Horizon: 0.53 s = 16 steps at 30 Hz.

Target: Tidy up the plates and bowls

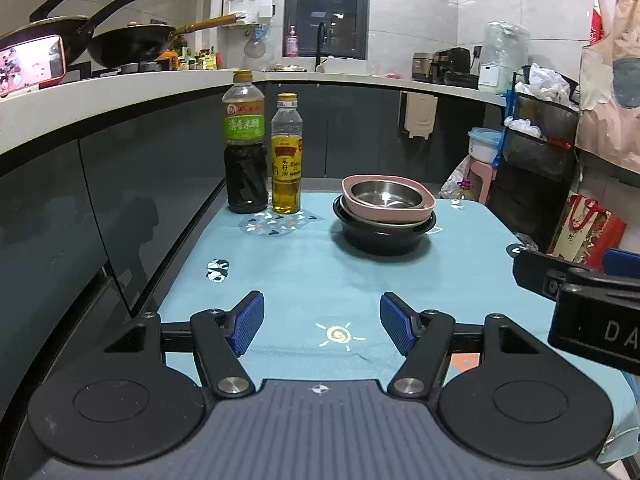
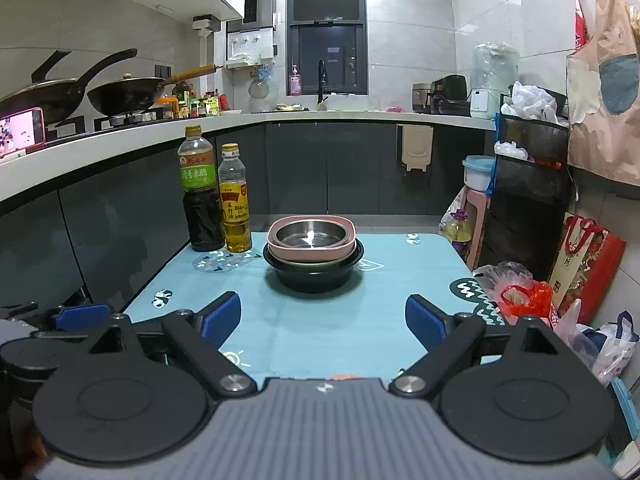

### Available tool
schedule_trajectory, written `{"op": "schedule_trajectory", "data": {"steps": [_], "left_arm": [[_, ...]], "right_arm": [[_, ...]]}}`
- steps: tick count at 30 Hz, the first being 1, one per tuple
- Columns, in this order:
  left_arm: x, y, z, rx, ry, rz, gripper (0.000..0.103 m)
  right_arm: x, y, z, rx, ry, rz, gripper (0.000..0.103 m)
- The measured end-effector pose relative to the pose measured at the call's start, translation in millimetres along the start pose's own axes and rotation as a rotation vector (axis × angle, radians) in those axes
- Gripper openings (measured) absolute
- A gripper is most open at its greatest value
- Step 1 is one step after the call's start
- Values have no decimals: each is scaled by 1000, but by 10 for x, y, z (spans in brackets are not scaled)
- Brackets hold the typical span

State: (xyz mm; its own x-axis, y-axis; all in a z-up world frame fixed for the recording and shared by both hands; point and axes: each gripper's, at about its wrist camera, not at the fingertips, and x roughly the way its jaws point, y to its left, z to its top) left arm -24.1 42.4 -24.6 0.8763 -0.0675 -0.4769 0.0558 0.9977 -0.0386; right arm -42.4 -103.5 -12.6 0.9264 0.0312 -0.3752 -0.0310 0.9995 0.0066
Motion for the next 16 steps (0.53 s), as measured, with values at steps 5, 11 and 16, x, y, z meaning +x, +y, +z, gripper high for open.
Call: {"op": "schedule_trajectory", "data": {"steps": [5,11,16], "left_arm": [[-8,-27,-28,7,-1,-1,62],[13,-24,-27,5,2,-5,62],[9,-18,-34,5,0,-5,61]], "right_arm": [[-6,-29,-37,19,-2,-11,56],[25,-32,-57,29,18,-17,56],[28,-23,-56,25,20,-15,56]]}}
